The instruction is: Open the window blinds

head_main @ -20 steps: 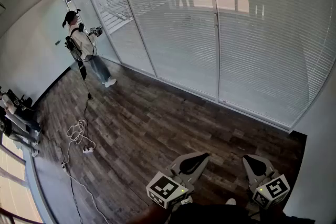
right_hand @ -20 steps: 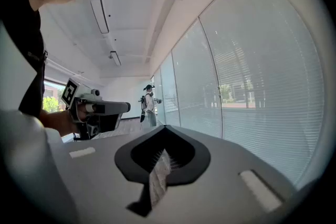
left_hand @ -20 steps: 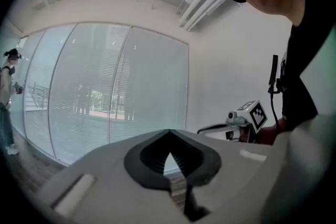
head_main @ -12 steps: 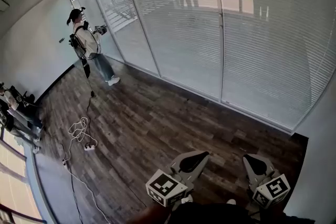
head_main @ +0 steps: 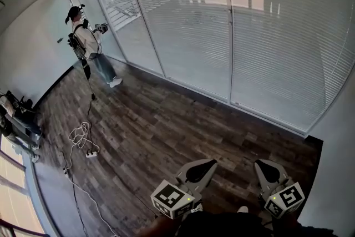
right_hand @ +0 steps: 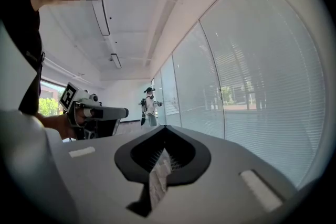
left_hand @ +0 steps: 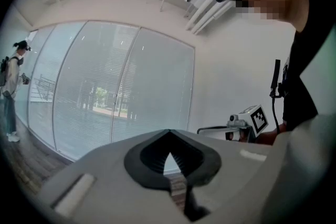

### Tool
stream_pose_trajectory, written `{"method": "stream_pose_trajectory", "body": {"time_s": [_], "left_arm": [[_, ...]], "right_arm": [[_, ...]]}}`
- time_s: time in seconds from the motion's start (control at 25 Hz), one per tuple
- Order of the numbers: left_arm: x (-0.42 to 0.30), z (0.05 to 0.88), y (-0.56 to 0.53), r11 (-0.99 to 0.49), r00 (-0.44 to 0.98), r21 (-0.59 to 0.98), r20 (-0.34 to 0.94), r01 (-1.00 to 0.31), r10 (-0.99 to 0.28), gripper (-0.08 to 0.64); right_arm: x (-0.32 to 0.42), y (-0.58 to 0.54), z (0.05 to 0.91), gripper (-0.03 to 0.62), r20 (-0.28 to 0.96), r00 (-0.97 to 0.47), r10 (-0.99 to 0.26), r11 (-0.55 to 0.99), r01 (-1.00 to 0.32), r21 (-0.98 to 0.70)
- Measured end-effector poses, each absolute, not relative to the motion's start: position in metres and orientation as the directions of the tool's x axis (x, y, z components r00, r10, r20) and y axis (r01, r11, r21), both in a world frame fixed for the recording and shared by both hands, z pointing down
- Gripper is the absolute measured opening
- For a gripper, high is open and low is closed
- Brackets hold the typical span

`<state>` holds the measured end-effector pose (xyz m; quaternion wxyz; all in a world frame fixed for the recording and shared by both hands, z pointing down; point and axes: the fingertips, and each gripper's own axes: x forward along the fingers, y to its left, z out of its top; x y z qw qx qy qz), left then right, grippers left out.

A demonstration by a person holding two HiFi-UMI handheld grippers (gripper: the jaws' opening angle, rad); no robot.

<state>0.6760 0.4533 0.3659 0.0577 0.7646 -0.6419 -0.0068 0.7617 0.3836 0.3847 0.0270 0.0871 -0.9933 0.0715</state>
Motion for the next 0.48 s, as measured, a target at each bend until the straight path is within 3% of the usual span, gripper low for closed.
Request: {"method": "stream_pose_trajectory", "body": {"time_s": [0.48], "left_arm": [[0.619,0.365,0.492,-0.176,0.185,0.173,0.038,-0.969,-0.982,0.0]], "right_arm": [[0.705,0.423,0.384,0.026,0.091,-0.984,-0.151,0.974,-0.164,-0.157]]}}
